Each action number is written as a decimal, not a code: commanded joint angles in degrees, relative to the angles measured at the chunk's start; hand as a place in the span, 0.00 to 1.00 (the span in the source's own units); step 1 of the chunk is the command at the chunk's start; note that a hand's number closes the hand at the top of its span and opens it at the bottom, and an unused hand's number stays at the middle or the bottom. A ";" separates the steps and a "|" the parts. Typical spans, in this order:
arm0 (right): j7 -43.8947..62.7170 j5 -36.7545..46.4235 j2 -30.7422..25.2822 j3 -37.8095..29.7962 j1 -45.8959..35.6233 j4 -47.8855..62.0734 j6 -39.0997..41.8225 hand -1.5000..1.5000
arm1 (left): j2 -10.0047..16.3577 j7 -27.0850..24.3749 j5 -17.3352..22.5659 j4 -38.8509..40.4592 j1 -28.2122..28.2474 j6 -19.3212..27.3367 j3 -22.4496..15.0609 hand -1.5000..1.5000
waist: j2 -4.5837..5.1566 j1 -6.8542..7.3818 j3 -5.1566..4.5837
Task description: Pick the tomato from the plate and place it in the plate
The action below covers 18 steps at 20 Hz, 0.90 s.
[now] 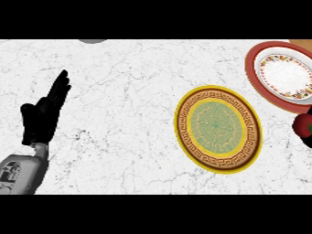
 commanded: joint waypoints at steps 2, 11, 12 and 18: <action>-21.16 -6.93 -11.10 -9.53 -0.69 2.27 -1.54 1.00 | -0.53 -0.20 0.26 -0.20 1.01 0.48 0.26 0.50 | -0.25 -0.31 0.23; -56.66 -20.98 -18.79 -23.03 -1.87 15.47 2.26 1.00 | -0.72 -0.51 -0.44 -1.14 0.33 -0.30 -0.99 0.50 | 0.43 2.09 0.13; -59.36 -22.30 -20.59 -24.44 -2.78 18.50 4.50 1.00 | 0.69 -0.39 0.23 -0.69 -1.03 -1.72 -0.06 0.50 | 0.62 2.59 0.01; -69.94 -20.43 -22.47 -21.27 -10.19 36.19 11.92 1.00 | -1.44 3.26 -0.57 -1.06 -4.62 -1.58 -2.06 0.50 | 0.88 5.70 -0.23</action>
